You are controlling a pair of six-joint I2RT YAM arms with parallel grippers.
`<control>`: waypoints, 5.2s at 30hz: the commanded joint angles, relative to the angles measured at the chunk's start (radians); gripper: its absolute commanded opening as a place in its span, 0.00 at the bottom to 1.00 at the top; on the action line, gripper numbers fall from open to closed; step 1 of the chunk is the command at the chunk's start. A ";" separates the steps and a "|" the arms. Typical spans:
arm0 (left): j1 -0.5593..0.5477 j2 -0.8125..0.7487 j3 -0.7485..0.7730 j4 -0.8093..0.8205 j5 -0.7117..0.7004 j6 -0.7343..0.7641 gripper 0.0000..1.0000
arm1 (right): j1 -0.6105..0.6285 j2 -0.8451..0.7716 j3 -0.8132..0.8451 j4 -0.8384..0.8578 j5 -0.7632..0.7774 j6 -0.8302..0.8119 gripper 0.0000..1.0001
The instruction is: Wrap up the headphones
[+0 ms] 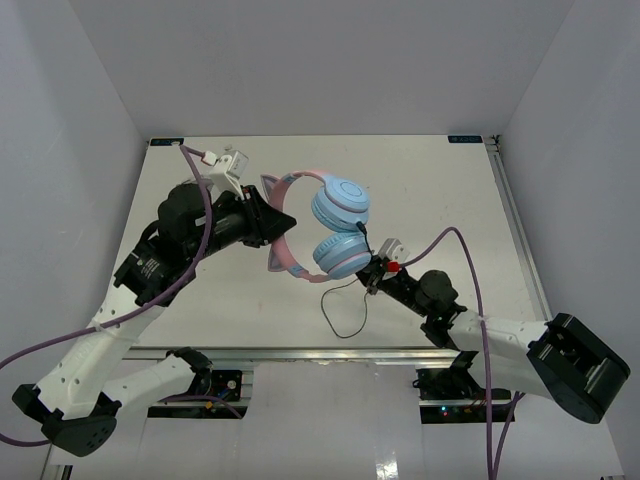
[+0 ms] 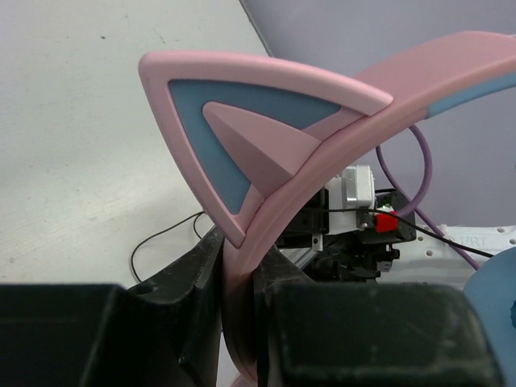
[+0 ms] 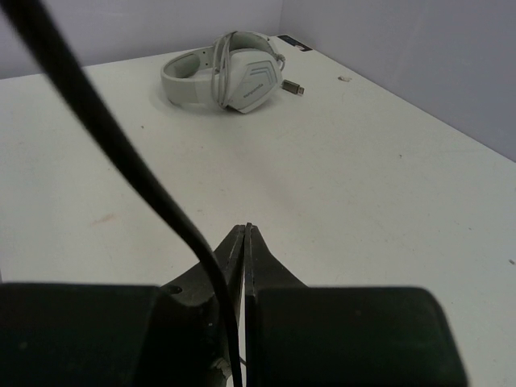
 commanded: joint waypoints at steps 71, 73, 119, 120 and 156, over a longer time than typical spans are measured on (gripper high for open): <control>0.001 -0.149 -0.083 0.052 0.247 0.104 0.00 | -0.316 0.161 0.096 0.117 -0.473 0.130 0.08; 0.002 -0.154 -0.079 0.036 0.255 0.124 0.00 | -0.342 0.170 0.109 0.118 -0.499 0.147 0.08; -0.217 0.471 0.018 -0.218 -0.209 0.423 0.00 | -0.417 0.426 1.028 -0.968 -0.545 -0.057 0.08; -0.220 0.485 0.033 -0.233 -0.273 0.412 0.00 | -0.416 0.424 1.027 -0.980 -0.544 -0.058 0.08; 0.038 0.581 0.194 -0.344 -0.841 0.032 0.00 | -0.183 0.223 0.689 -0.521 -0.762 0.358 0.08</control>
